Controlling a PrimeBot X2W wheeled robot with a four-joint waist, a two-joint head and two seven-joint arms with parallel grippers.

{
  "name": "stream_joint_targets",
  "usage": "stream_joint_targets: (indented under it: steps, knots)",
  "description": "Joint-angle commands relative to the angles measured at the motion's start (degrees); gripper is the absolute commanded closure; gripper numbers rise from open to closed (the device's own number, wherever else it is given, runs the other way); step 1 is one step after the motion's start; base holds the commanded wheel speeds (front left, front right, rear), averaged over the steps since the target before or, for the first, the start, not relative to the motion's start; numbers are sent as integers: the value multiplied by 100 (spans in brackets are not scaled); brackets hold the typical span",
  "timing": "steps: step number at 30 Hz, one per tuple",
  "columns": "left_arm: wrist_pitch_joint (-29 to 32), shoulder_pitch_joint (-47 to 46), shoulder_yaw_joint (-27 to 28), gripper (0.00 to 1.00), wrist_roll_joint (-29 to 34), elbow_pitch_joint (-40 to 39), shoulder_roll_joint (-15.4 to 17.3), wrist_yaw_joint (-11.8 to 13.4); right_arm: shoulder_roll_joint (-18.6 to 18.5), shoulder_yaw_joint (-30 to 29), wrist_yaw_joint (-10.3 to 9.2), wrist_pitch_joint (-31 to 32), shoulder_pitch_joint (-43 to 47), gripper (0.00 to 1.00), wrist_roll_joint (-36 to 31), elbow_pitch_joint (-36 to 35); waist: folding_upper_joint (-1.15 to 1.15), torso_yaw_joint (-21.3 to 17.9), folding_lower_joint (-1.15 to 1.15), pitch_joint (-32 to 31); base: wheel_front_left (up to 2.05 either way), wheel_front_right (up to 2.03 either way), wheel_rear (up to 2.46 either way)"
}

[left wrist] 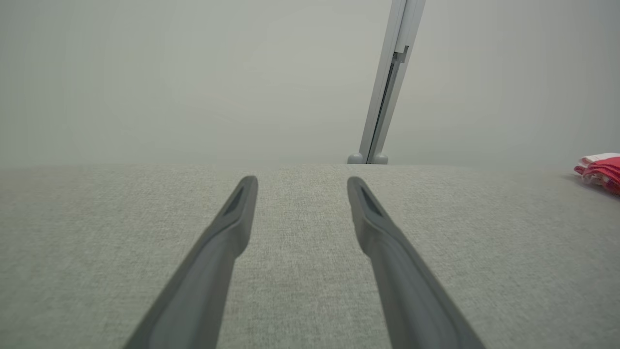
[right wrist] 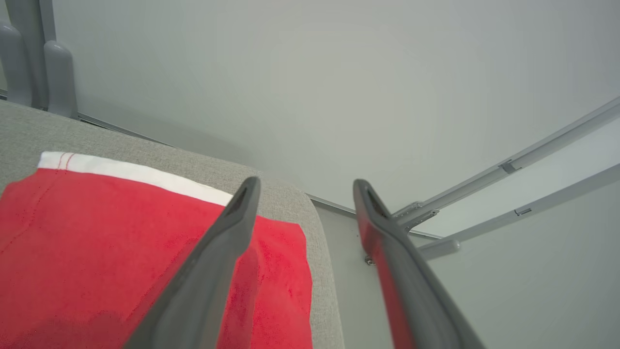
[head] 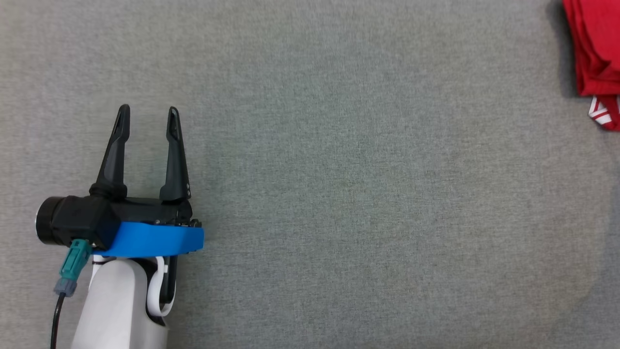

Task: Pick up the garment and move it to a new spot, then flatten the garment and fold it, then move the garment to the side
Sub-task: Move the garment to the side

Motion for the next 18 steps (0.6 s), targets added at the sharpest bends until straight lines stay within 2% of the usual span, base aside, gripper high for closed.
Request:
stream_joint_targets:
  steps: [1,5,10,18]
  knots:
    - [-22,33,47,0,-17,29,-1,11,128,-53,-1,-147,62,0,-44,-36,0,-23,-1,-141,0,0,0]
    - [-22,251,128,0,-41,84,-6,50,457,-187,-1,-561,286,0,-62,-198,0,-13,-1,-508,0,0,0]
    - [-22,599,273,0,-93,146,-18,100,1046,-186,0,-1089,641,0,24,-428,0,16,-1,-1028,0,0,0]
    - [-19,1197,371,0,-125,260,-35,170,2130,170,0,-1651,1349,0,271,-691,0,90,-1,-1821,0,0,0]
